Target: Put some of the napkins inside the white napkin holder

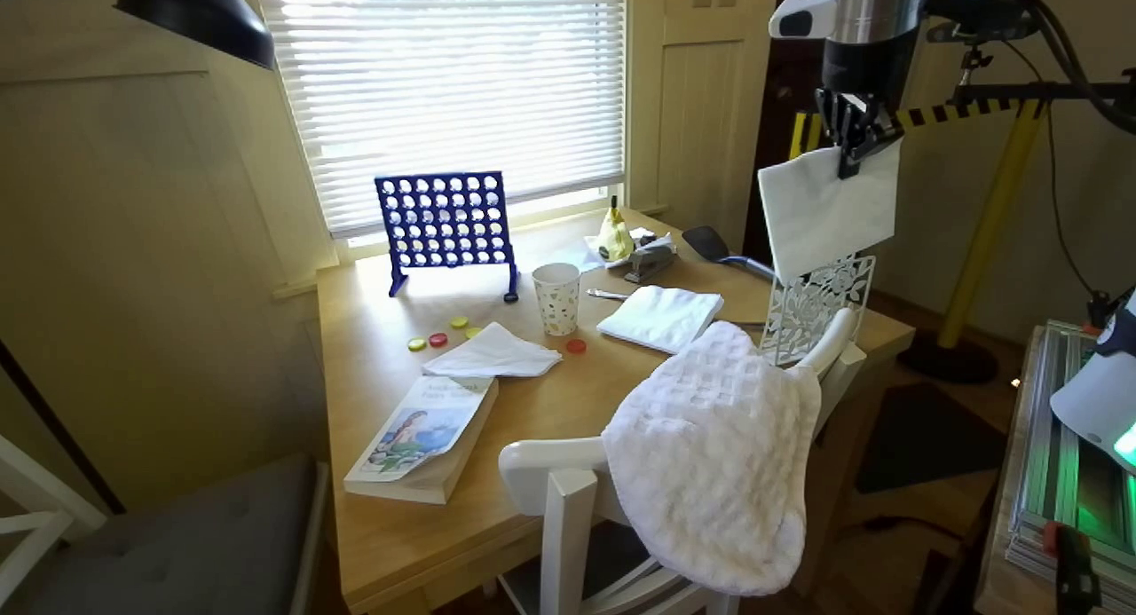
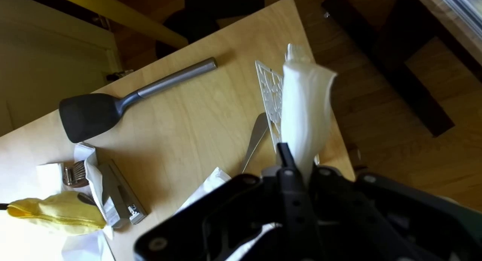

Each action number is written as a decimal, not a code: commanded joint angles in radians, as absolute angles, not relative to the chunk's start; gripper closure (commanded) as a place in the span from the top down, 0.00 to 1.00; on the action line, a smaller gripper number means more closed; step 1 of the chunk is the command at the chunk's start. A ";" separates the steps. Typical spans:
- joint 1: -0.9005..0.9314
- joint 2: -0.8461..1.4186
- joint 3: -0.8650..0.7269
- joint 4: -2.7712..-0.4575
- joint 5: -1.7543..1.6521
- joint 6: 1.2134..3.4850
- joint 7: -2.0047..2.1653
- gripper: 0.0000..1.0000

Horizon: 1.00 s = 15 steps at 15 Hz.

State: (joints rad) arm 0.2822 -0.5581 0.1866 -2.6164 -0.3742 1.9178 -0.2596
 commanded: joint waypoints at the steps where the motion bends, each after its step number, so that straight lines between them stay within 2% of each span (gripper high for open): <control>1: 0.284 -0.591 0.176 -2.630 -0.371 1.936 -0.263 0.01; 15: 0.271 -0.571 0.140 -2.621 -0.361 1.943 -0.278 0.01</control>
State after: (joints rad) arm 0.2778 -0.5742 0.1490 -2.6150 -0.3745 1.9296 -0.2607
